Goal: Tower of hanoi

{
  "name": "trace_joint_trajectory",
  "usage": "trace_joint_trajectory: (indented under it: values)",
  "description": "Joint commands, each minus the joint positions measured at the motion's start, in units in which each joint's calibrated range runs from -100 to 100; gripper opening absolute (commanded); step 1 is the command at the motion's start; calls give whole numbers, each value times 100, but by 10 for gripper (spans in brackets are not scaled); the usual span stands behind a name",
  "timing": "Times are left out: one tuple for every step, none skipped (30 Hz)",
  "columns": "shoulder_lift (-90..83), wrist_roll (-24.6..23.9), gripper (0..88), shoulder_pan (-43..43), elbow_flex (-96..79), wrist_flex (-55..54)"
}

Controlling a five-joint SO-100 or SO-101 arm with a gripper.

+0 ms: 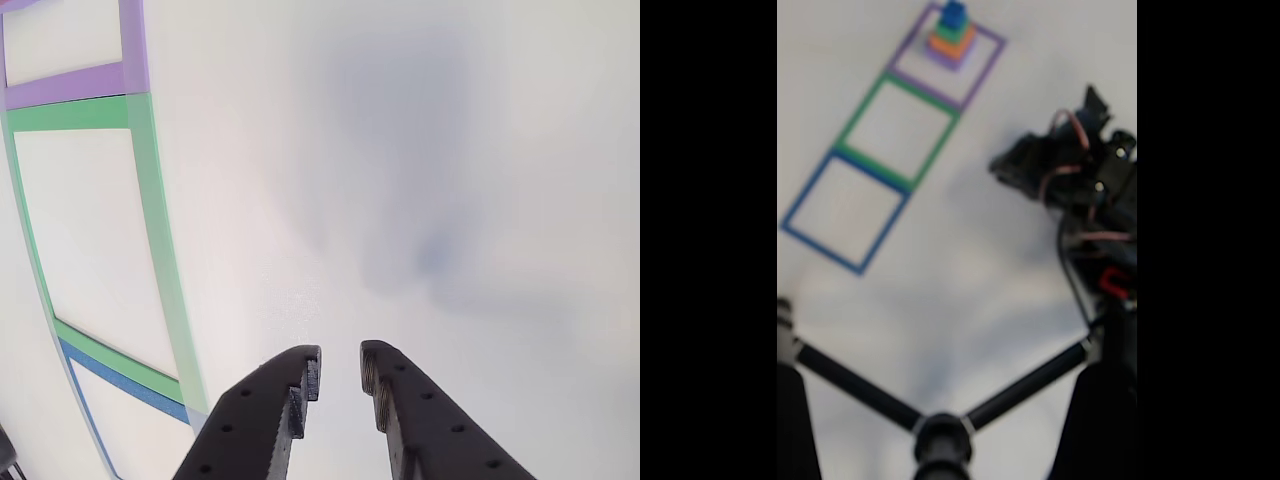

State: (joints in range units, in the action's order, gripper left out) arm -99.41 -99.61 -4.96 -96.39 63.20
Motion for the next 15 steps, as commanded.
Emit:
trace_joint_trajectory:
  values:
    - [-51,108,0,103,-25,-108]
    - [-51,-39,0,194,-25,-100]
    - [-51,-39,0,179,-16,-83]
    - [-43,-39,0,111,-16,-91]
    - [37,-39,0,27,11,-132]
    - [182,53,0,-34,138,-172]
    - [302,347,0,-57,329,-181]
    - [422,549,0,-72,556,-172]
    - [550,715,0,-72,784,-181]
    - [751,917,0,-80,1065,-261]
    - [943,1027,0,-95,1338,-342]
    - [1183,1303,0,-141,1674,-415]
    - [1424,1560,0,-202,1974,-464]
    - [1704,1799,0,-301,2365,-488]
    - [1928,2075,0,-393,2701,-480]
